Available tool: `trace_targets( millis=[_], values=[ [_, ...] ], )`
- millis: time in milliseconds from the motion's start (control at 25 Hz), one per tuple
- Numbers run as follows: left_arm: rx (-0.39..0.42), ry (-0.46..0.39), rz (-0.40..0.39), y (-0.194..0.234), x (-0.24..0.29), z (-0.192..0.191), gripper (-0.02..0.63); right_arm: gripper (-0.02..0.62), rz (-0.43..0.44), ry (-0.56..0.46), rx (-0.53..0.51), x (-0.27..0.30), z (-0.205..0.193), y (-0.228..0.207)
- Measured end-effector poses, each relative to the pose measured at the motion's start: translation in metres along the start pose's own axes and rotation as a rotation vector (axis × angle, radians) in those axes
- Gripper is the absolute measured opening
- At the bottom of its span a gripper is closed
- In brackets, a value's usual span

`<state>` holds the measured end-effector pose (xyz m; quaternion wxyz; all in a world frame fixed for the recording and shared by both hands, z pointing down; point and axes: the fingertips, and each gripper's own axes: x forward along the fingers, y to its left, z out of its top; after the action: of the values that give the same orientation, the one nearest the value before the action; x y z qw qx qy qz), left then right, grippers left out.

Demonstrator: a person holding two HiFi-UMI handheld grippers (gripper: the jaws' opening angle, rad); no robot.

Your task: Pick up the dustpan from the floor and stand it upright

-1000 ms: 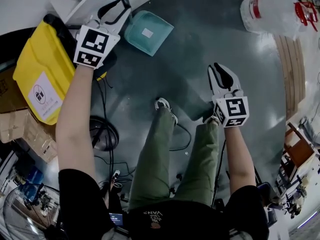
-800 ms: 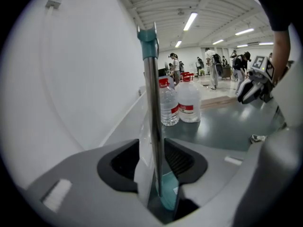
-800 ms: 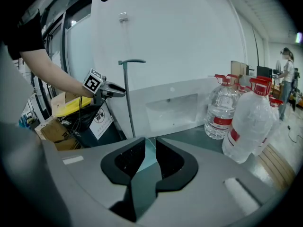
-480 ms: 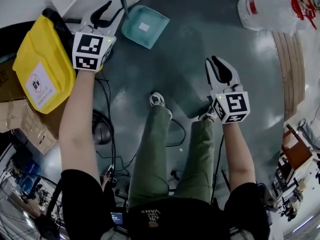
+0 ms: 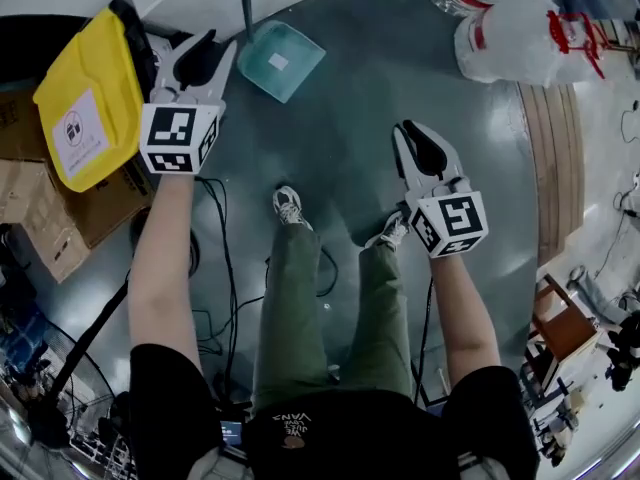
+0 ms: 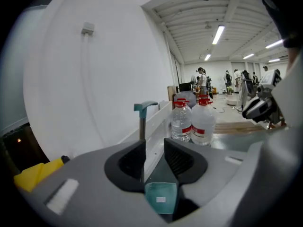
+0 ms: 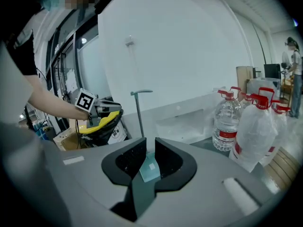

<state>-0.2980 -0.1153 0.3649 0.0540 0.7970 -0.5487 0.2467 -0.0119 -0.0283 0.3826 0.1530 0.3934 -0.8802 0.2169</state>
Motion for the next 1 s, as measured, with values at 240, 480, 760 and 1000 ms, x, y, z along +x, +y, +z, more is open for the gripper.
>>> trace_targets(
  millis=[240, 480, 760, 1000],
  values=[
    [-0.111, -0.072, 0.071, -0.031, -0.065, 0.04, 0.124, 0.017, 0.062, -0.046, -0.031, -0.04, 0.044, 0.012],
    [-0.163, -0.119, 0.123, -0.068, -0.127, 0.057, 0.054, 0.003, 0.089, -0.078, -0.016, -0.078, 0.07, 0.023],
    [-0.293, -0.133, 0.199, -0.1, -0.191, 0.079, 0.052, 0.002, 0.145, -0.072, -0.027, -0.122, 0.097, 0.041],
    [-0.377, -0.197, 0.253, -0.115, -0.241, 0.119, 0.052, 0.002, 0.171, -0.106, -0.029, -0.162, 0.135, 0.055]
  ],
)
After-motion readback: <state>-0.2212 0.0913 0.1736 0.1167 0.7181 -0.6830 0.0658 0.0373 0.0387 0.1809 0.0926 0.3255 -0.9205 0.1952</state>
